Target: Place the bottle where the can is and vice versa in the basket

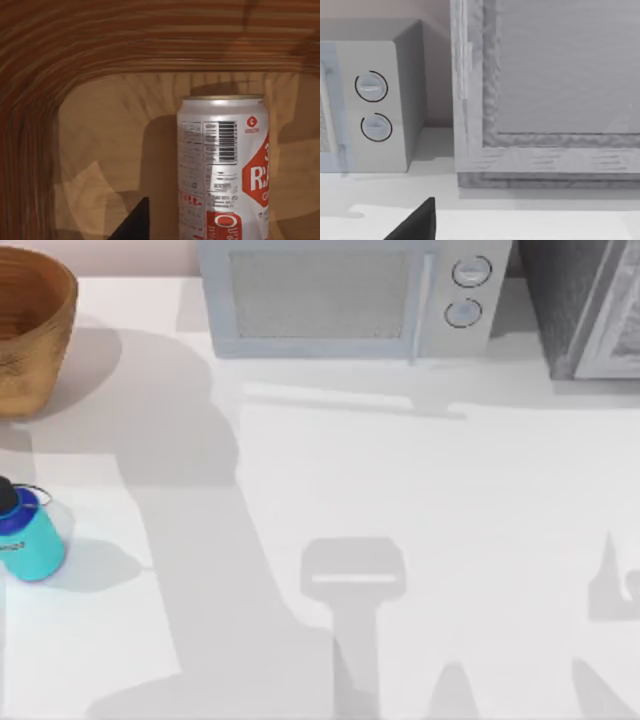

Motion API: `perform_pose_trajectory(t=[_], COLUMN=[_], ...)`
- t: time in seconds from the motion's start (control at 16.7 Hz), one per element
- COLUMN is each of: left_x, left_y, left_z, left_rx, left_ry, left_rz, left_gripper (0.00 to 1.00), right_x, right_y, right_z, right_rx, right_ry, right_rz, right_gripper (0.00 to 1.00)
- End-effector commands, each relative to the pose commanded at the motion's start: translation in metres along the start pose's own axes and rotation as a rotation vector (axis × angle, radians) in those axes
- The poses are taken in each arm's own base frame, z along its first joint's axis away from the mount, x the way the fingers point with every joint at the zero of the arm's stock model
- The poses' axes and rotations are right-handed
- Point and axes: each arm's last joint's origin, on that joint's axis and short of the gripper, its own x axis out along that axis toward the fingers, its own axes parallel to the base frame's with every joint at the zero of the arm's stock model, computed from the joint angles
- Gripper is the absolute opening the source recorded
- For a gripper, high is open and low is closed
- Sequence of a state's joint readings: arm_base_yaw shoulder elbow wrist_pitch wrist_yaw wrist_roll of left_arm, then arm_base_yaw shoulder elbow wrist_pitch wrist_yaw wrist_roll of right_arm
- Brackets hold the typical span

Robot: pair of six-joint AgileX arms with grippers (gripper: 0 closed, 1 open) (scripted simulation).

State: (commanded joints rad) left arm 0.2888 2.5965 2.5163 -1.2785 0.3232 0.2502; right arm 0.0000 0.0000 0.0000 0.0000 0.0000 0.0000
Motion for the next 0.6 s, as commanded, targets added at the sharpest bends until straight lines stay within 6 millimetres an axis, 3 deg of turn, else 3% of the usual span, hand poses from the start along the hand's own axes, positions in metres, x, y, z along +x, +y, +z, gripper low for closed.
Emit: perform_pose_trajectory(t=[0.18,0.6], left_x=[-0.007,0.038], left_y=[-0.008,-0.001], left_z=[0.004,0.001], left_rx=[0.019,0.000], left_ry=[-0.023,0.000], left_rz=[0.002,0.000], left_gripper=[1.00,1.00], right_x=[0.000,0.000], right_y=[0.000,0.000], right_z=[0.000,0.000], right_rx=[0.000,0.000], right_ry=[0.000,0.000], right_rz=[0.000,0.000], right_gripper=[1.00,1.00])
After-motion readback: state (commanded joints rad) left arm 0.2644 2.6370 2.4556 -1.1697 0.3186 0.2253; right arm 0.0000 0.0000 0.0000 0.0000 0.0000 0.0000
